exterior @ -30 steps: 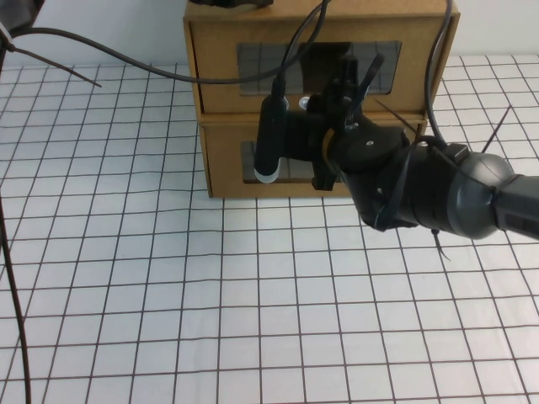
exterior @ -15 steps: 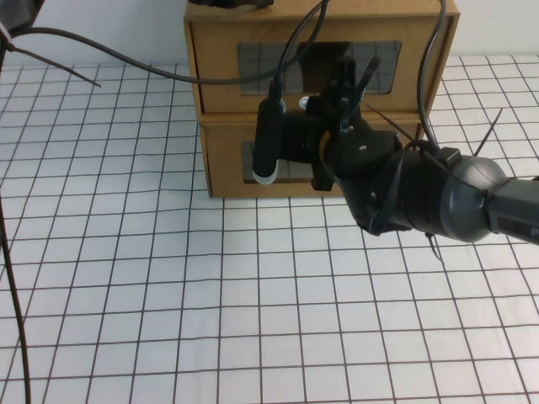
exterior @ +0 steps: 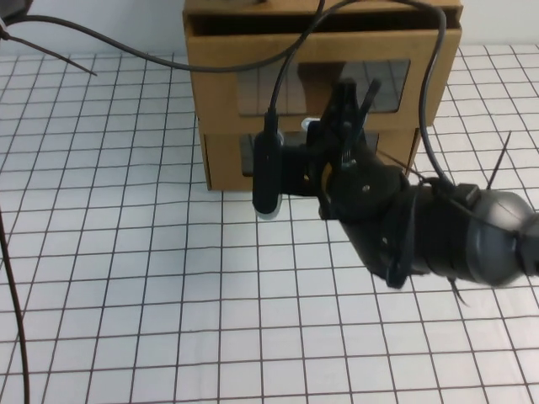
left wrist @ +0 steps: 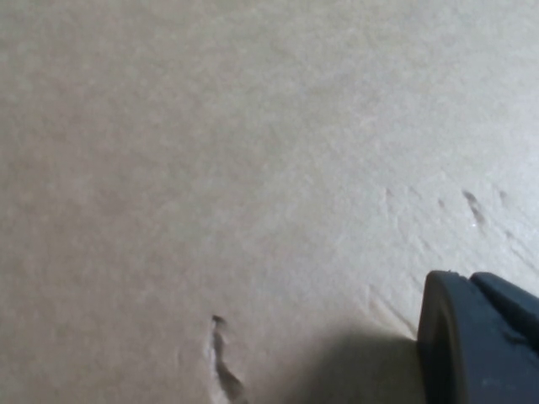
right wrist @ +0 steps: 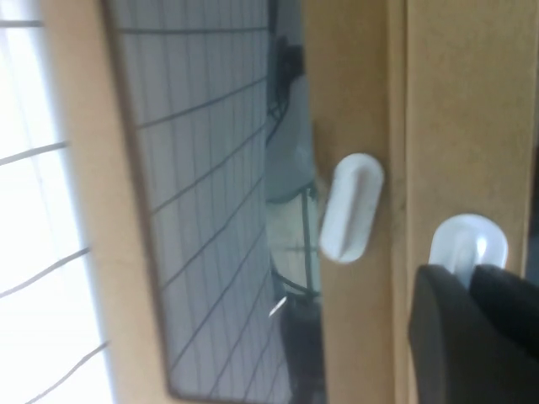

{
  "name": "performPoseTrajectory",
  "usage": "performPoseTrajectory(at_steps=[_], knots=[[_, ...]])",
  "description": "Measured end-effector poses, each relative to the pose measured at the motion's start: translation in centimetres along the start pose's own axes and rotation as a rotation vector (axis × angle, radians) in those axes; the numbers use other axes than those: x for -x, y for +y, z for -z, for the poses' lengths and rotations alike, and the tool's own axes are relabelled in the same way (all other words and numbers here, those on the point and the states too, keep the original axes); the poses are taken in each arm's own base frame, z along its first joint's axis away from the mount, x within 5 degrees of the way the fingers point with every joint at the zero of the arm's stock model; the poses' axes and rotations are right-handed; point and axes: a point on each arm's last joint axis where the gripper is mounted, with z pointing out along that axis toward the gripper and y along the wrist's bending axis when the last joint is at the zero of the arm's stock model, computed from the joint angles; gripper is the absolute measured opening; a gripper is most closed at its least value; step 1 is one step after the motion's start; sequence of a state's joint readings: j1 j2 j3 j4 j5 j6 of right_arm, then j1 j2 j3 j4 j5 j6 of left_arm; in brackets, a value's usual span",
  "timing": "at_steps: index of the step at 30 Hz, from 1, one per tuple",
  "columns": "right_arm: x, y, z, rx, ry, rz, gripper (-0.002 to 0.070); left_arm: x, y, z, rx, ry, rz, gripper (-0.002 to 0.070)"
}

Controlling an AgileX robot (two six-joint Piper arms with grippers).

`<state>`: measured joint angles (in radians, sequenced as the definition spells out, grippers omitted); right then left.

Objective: Open the shoe box
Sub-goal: 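Pull the top drawer of the cardboard box fully open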

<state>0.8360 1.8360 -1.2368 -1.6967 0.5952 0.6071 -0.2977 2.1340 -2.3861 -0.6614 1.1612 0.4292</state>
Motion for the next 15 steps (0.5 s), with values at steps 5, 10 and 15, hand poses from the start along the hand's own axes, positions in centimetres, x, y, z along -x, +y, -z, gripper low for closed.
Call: performPoseTrajectory(at_steps=[5,10,15], knots=[[0.4,1.0,2.4,0.017,-0.003,0.004,0.0013,0.0,0.0,0.0,-0.001,0.002,0.013,-0.0004],[1.2,1.8,5.2,0.059,-0.009,-0.055,0.0013,0.0,0.0,0.0,-0.001,0.002,0.037,-0.0004],[1.5,2.1,8.0,0.081,-0.001,-0.102,0.0011,0.0,0.0,0.0,-0.002,0.004,0.059,-0.0004]])
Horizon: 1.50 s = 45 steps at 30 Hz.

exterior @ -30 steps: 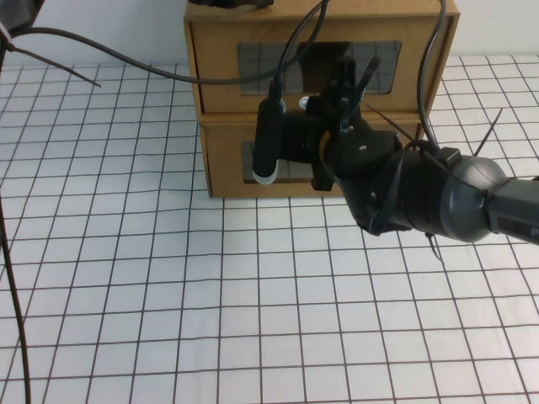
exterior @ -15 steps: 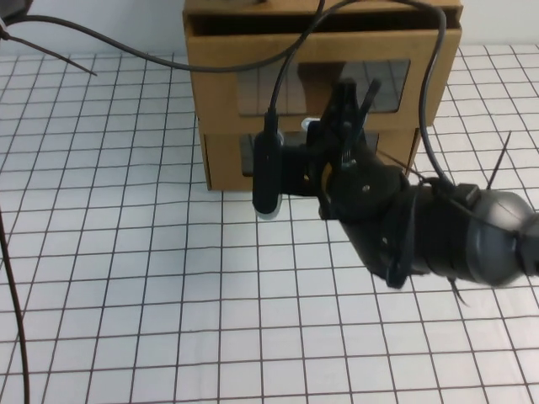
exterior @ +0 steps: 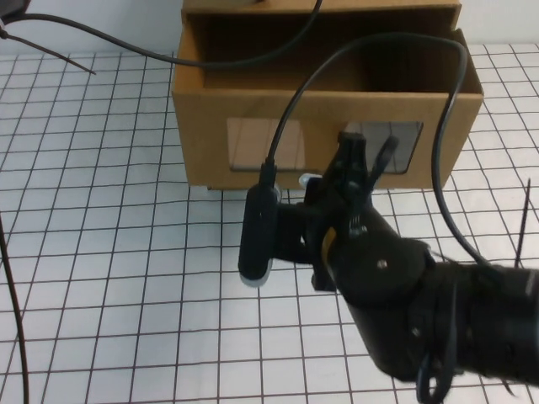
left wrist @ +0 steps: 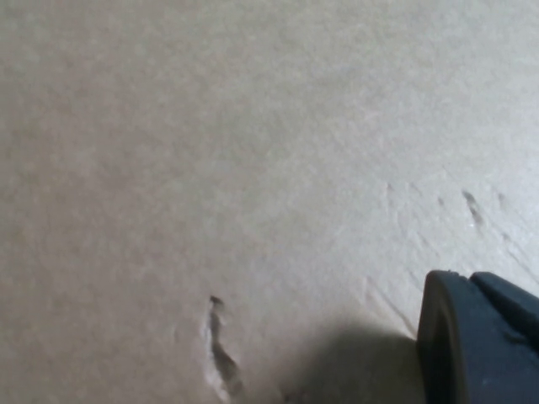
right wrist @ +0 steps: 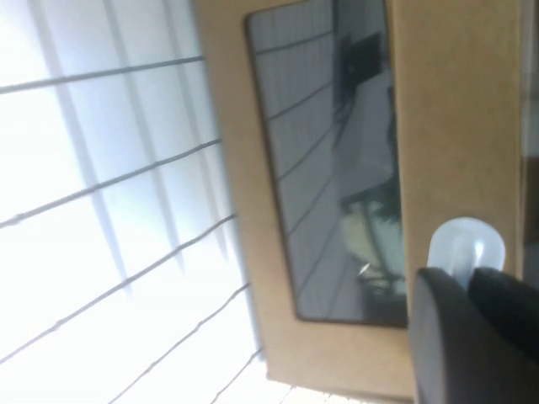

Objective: Open the shoe box
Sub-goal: 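Pull the top drawer of the cardboard box fully open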

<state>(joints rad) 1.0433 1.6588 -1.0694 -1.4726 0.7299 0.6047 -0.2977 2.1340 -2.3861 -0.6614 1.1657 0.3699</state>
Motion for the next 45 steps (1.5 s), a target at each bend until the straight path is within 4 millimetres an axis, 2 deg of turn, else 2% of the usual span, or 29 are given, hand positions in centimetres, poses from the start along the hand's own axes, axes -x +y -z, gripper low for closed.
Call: performPoseTrajectory(at_steps=[6,12,16,20,23,27,30,40,42,45], knots=[[0.1,1.2,3.1,0.037,0.008,-0.032,0.0011,0.0,0.0,0.0,0.000,0.000,0.018,-0.0004],[-0.1,3.3,5.4,0.089,0.030,-0.022,0.0011,0.0,0.0,0.0,0.000,0.000,0.019,-0.0004],[0.1,4.3,6.3,0.109,0.031,-0.009,0.0011,0.0,0.0,0.0,0.000,0.000,0.022,-0.0004],[0.2,4.1,6.5,0.082,0.038,-0.026,0.0016,0.0,0.0,0.0,0.000,0.000,0.023,-0.0004],[0.0,3.6,6.5,0.022,0.053,-0.027,0.0063,0.0,0.0,0.0,0.000,0.000,0.023,-0.0004],[-0.2,3.1,6.4,-0.030,0.072,-0.019,0.0186,0.0,0.0,0.1,0.000,-0.001,0.022,-0.0004],[-0.4,2.9,6.1,-0.029,0.076,-0.026,0.0239,0.0,-0.1,0.2,-0.001,0.001,0.020,-0.0004],[-1.1,2.5,6.4,0.005,0.119,-0.099,0.0333,0.0,-0.2,0.2,-0.006,0.004,0.021,-0.0004],[-1.3,2.2,7.0,0.025,0.123,-0.135,0.0336,0.1,-0.3,0.3,-0.015,0.002,0.023,-0.0004],[-1.3,1.6,9.0,0.069,0.103,-0.169,0.0339,0.3,-0.8,0.8,-0.027,0.010,0.008,-0.0004]])
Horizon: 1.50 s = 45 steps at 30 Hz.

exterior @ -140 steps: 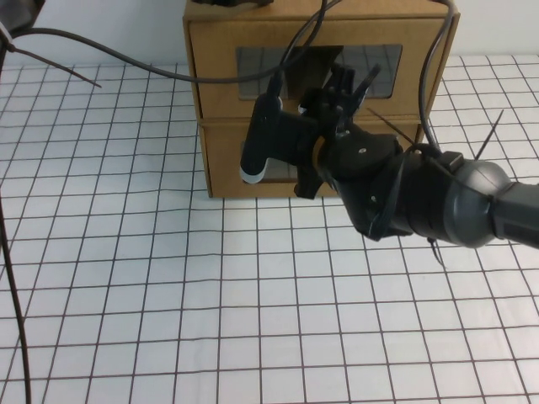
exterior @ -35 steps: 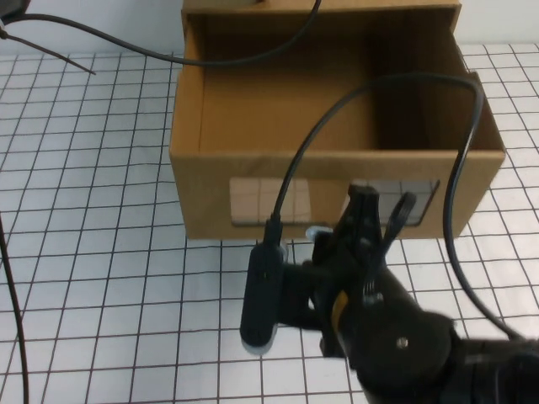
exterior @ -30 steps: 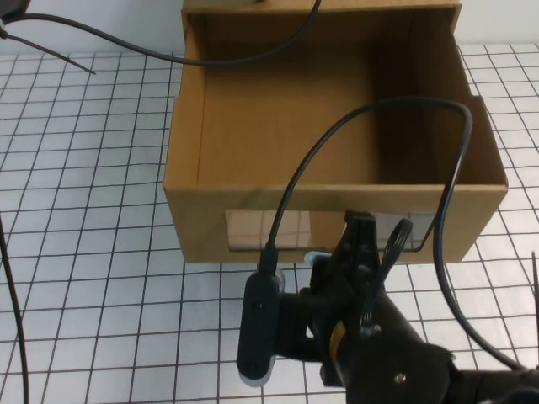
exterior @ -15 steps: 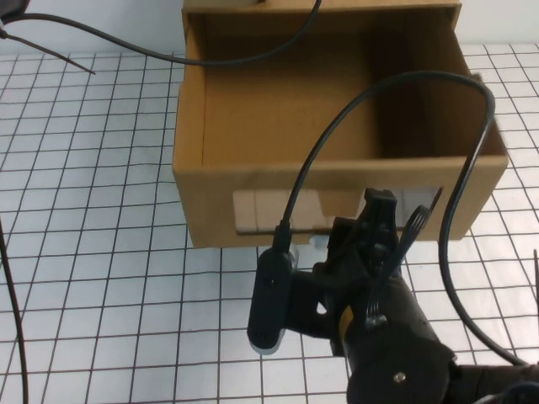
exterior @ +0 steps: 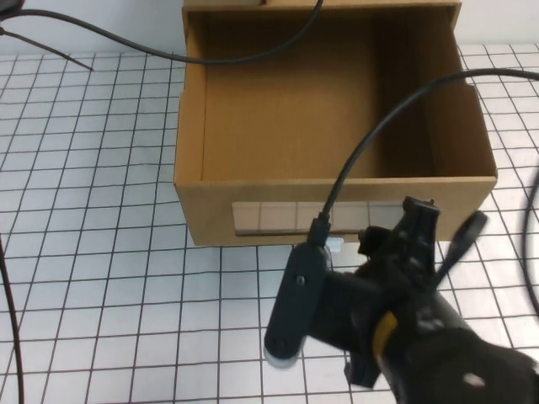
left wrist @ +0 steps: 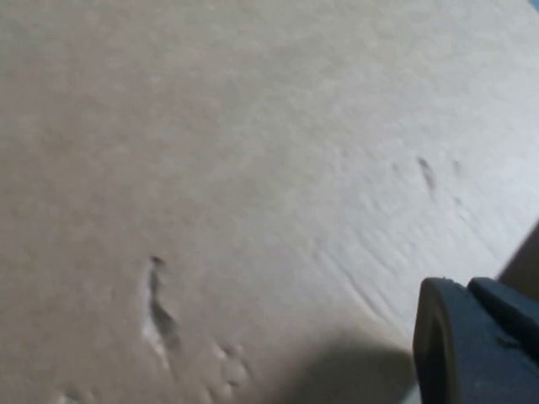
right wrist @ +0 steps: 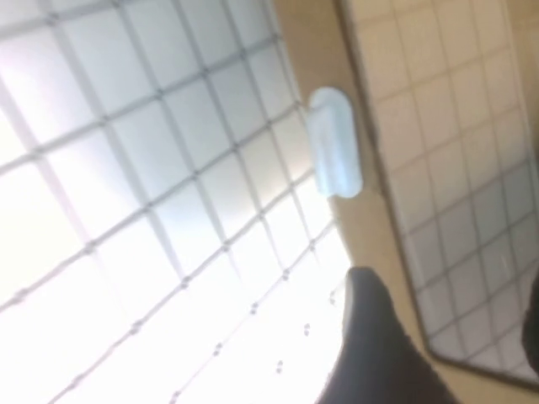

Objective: Open the shoe box
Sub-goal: 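Pull the top drawer of the cardboard box fully open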

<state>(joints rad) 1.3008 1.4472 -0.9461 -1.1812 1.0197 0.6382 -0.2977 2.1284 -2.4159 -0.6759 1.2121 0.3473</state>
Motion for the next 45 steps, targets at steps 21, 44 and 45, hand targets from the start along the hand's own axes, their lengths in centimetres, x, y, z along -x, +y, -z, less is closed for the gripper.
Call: performPoseTrajectory(at_steps=[21,44,45], knots=[[-7.2,-11.2,9.7,-0.068,-0.147,-0.567,-0.0010,3.3,-9.1,13.3,0.087,-0.233,-0.289,-0.0003],[-16.7,-14.1,10.4,-0.160,-0.036,-0.954,-0.0013,-12.0,-11.4,21.2,0.523,-0.476,-0.291,-0.0003],[-16.7,-13.8,10.1,-0.156,-0.052,-0.968,-0.0013,-13.5,-11.6,21.5,0.535,-0.514,-0.292,-0.0003]])
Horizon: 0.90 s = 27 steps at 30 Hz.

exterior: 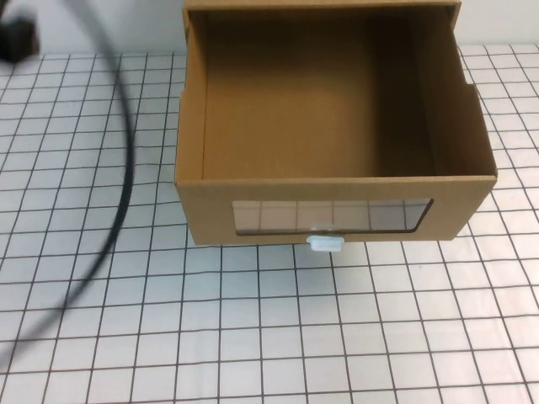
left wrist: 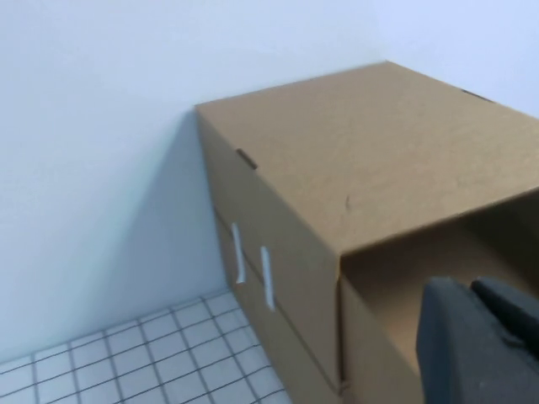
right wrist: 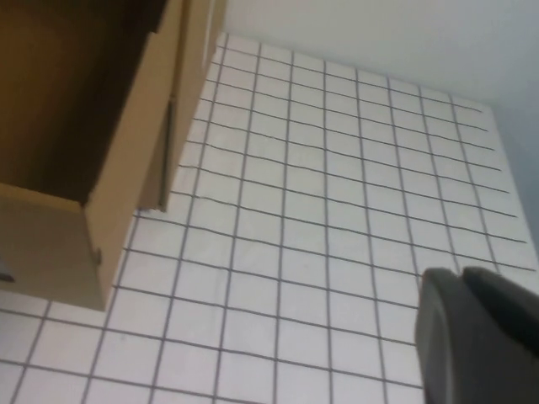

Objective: Open the shoe box
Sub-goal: 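Pull the top drawer of the cardboard box fully open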

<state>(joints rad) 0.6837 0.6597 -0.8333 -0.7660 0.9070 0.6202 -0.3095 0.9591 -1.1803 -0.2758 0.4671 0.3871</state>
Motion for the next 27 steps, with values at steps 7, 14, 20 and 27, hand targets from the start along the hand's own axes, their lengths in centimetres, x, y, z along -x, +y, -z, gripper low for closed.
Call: performPoseTrajectory(at_steps=[7,14,20,27], knots=[[-2.1,1.3,-1.1,0.092,-0.107,-0.089,-0.0013,-11.3,-1.4,5.3,0.112,-0.137,0.038,-0.0003],[-3.0,2.2,-1.6,0.161,-0.153,-0.135,-0.0013,-19.7,-2.8,9.0,0.143,-0.208,0.070,-0.0003],[-2.9,2.5,-1.6,0.193,-0.179,-0.135,-0.0013,-24.8,-3.5,9.2,0.138,-0.161,0.083,-0.0003],[-2.9,2.6,-1.7,0.207,-0.186,-0.133,-0.0013,-28.0,-4.0,8.7,0.109,-0.039,0.094,-0.0003]])
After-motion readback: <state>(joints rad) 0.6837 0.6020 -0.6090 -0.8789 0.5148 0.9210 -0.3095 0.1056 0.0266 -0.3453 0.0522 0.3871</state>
